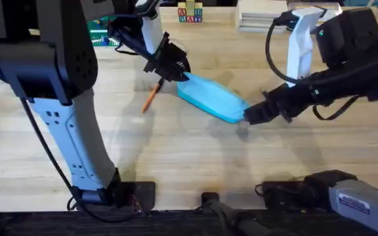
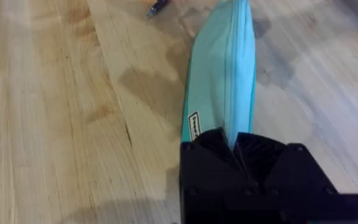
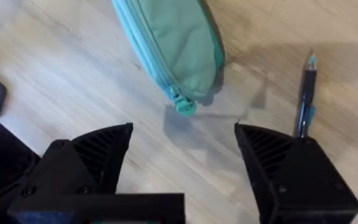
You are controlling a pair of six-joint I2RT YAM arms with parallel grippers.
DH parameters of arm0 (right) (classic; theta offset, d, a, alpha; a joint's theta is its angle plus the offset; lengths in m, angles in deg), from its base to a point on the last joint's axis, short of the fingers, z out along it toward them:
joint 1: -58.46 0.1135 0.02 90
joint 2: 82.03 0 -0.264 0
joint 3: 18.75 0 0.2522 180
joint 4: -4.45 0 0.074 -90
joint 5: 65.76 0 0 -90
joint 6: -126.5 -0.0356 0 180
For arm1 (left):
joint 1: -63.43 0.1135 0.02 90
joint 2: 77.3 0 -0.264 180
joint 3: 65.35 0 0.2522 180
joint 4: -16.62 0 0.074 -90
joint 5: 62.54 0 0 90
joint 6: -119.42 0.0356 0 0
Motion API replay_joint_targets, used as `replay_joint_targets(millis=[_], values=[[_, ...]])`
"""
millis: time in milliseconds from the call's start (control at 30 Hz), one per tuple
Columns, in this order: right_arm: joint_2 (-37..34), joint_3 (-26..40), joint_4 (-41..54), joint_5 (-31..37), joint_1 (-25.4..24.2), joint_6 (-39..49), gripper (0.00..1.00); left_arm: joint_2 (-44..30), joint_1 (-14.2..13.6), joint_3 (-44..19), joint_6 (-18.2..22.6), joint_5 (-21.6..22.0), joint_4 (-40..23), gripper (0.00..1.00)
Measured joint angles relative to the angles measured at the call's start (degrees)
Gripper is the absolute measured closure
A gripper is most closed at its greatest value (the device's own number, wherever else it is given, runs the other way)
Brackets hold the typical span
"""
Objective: Unzip the bag, pick up the pens from the table one at a time and place them inside, then zip the bag closed.
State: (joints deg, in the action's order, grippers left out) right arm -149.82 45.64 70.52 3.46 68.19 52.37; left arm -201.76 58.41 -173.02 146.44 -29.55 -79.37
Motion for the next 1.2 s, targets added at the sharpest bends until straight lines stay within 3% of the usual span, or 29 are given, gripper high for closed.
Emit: replay_joint_targets(millis=[267,833,1200], values=[[0.0,-1.5,-6.0,-1.2,0.0,0.5,0.005,0.0,0.0,0.0,0.0,0.0,0.0,0.958],[-1.6,-3.6,-7.3,-2.4,0.0,0.6,0.011,0.0,0.0,0.0,0.0,0.0,0.0,0.959],[-4.7,-3.7,-7.8,-2.4,0.0,0.7,0.116,0.0,0.0,0.0,0.0,0.0,0.0,0.959]])
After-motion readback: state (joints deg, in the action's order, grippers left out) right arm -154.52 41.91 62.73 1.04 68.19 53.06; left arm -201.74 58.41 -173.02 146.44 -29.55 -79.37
